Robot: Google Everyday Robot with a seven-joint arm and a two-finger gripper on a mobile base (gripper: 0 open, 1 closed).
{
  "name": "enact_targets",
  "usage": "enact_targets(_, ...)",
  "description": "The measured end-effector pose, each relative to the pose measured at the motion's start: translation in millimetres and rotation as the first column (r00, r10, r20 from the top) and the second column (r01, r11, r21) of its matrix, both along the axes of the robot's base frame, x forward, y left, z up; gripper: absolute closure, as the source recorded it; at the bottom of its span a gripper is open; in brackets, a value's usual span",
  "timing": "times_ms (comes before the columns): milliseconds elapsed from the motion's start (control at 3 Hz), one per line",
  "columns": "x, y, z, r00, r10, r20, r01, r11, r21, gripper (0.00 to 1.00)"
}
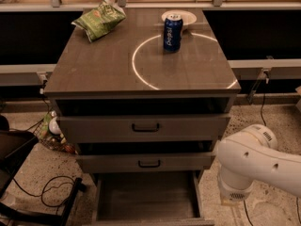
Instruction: Close bottom drawer
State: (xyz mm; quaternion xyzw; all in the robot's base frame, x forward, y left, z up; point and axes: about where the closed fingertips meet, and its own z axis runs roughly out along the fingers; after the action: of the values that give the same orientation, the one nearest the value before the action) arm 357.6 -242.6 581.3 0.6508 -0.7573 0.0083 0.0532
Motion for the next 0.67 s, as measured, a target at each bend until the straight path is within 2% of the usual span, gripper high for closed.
enact_targets(333,-16.1,15.1,-59.8,0.9979,0.044,-0.048,-0.044,0.999,0.007,1.0)
enact_targets(667,-31.1,31.8,-113.9,0.9921,0.091,-0.087,-0.088,0.995,0.042,1.0)
